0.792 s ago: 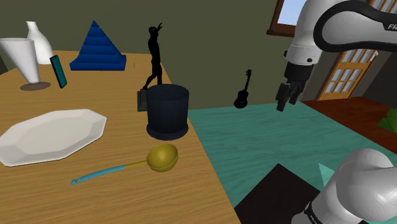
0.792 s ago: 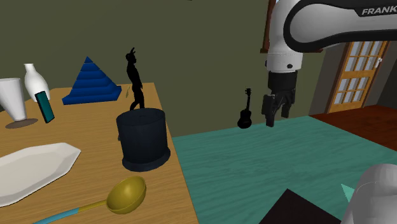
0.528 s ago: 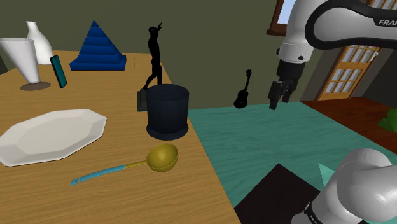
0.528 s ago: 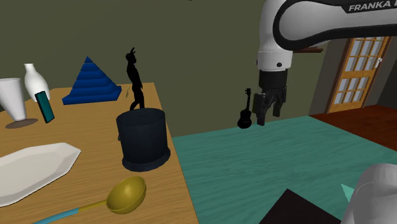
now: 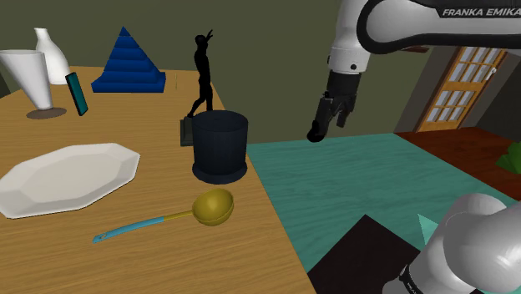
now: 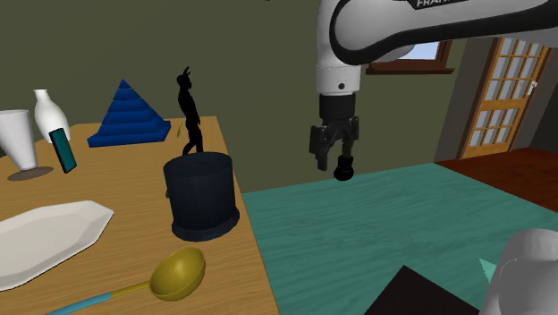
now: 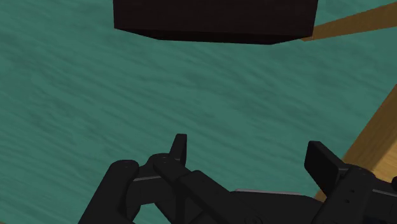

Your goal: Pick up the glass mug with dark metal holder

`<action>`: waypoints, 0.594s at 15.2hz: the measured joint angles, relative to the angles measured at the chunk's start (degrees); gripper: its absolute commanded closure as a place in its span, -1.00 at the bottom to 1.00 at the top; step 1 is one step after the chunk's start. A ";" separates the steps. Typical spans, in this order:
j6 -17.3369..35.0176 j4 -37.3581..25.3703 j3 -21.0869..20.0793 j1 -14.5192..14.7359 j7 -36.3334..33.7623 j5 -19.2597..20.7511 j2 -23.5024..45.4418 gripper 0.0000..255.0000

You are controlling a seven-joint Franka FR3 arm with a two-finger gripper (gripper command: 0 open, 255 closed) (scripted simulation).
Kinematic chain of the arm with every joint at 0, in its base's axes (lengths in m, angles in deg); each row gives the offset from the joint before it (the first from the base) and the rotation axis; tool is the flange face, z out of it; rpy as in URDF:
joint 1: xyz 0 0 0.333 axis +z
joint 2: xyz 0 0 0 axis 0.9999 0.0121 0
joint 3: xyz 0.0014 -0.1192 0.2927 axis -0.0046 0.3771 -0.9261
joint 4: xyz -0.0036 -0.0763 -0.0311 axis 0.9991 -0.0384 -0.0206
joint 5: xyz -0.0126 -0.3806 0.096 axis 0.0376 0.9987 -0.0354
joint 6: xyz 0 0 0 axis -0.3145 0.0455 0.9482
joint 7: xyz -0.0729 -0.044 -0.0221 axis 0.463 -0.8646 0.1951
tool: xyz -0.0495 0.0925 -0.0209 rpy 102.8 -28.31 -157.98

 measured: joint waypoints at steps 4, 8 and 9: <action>0.67 -7.15 -2.71 1.35 -2.58 -1.25 7.38 -1.00; 1.28 -14.73 -5.07 2.47 -4.88 -1.57 15.09 -1.00; 1.23 -16.77 -5.45 2.66 -5.17 -1.51 16.97 -1.00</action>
